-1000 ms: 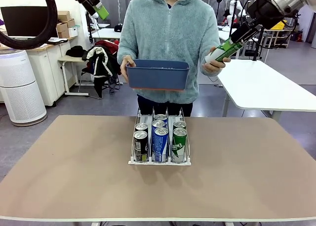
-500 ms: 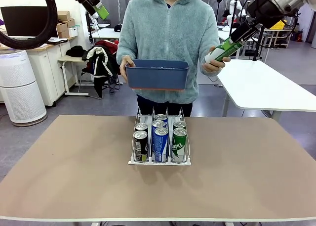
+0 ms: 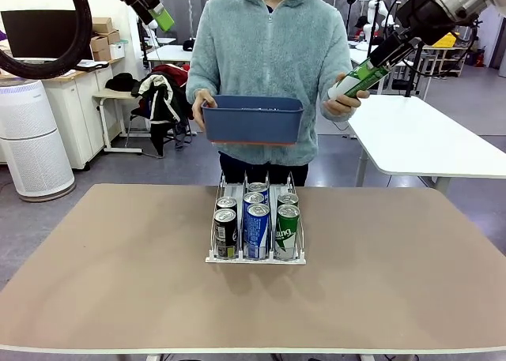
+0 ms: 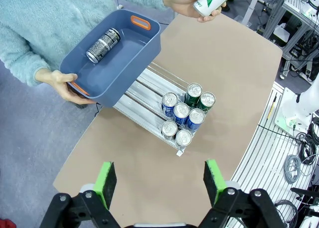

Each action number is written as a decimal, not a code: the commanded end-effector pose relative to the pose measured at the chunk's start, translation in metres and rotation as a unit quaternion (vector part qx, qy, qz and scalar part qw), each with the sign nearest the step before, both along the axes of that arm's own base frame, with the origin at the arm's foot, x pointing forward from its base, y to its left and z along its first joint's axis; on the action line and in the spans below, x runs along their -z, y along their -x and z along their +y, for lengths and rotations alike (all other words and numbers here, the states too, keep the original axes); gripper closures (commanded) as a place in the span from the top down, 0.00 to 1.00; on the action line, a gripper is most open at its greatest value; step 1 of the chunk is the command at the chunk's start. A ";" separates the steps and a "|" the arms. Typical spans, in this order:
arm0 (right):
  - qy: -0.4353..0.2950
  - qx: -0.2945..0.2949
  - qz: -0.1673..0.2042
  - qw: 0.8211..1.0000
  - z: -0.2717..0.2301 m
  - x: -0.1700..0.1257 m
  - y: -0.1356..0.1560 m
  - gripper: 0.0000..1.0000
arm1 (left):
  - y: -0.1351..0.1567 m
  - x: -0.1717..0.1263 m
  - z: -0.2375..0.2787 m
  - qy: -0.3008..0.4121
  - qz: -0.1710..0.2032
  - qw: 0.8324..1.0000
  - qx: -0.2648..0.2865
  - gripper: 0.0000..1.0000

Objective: Fill the beverage cans into the dispenser.
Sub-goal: Place the picked Sprite in the line of the Automatic Can Dispenser with the same cans.

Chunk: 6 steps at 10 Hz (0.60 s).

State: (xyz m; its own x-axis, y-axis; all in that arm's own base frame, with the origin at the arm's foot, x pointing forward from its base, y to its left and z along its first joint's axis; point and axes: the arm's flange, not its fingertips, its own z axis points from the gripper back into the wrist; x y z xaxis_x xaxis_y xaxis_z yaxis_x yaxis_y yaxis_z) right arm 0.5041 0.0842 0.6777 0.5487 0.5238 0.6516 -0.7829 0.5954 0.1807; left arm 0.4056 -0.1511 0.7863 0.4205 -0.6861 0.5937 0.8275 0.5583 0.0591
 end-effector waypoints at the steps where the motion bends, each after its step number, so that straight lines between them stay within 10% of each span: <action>1: 0.003 -0.001 -0.001 1.000 0.001 0.000 0.000 0.00 | 0.000 0.002 0.001 0.003 0.001 1.000 0.001 0.94; 6: 0.003 -0.001 -0.001 1.000 0.001 0.000 0.000 0.00 | 0.000 0.002 0.001 0.003 0.001 1.000 0.001 0.94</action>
